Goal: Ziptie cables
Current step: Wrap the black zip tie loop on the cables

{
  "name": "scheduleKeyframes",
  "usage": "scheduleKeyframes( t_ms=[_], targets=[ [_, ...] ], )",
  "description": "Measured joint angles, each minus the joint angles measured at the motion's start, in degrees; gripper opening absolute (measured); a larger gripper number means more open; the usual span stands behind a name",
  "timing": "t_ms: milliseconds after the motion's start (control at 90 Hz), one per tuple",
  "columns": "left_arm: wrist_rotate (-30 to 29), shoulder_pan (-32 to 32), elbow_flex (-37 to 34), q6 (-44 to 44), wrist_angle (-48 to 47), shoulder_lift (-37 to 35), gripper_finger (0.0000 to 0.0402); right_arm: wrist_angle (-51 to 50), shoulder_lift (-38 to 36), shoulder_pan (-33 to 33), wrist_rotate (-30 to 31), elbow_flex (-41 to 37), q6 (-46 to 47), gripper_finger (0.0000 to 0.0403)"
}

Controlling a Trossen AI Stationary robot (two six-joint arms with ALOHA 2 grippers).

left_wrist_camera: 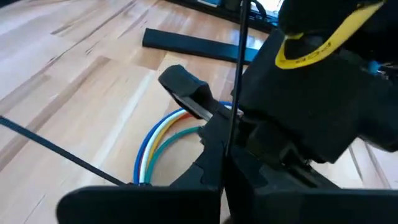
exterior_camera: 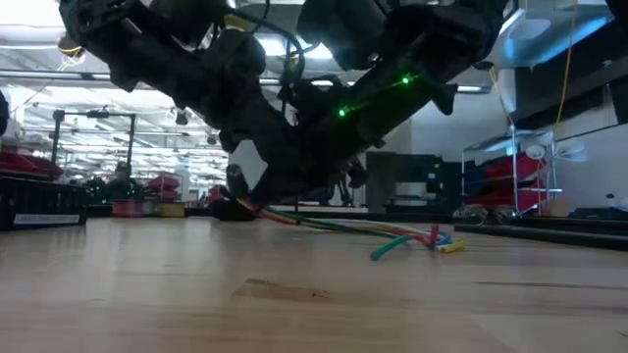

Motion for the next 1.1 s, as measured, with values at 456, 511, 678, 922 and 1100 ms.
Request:
scheduleKeyframes(
  t_ms=[456,511,678,922,1100],
  targets=[
    [2.2,0.1,4.9,-1.7,-10.0,-5.3,0.0,8.2,4.7,0.1,2.4,0.3,3.2,0.0005],
    [2.6,0.4,6.1,-1.2,-14.7,-6.8,0.0,7.9,5.2,0.1,2.3,0.4,3.1,0.0005],
    [3.5,1.0,8.2,0.1,-12.1,-9.1,0.0,6.6,6.5,-0.4,0.3,0.2,3.0,0.0005],
    [5.6,2.9,9.6,0.4,-0.4,-11.6,0.0,8.1,9.4,-0.4,-2.5,0.6,4.4,0.0006],
    [4.7,4.2,11.7,5.0,-6.3,-15.6,0.0,7.6,8.7,-0.1,-1.3,1.3,2.0,0.0019]
  ],
)
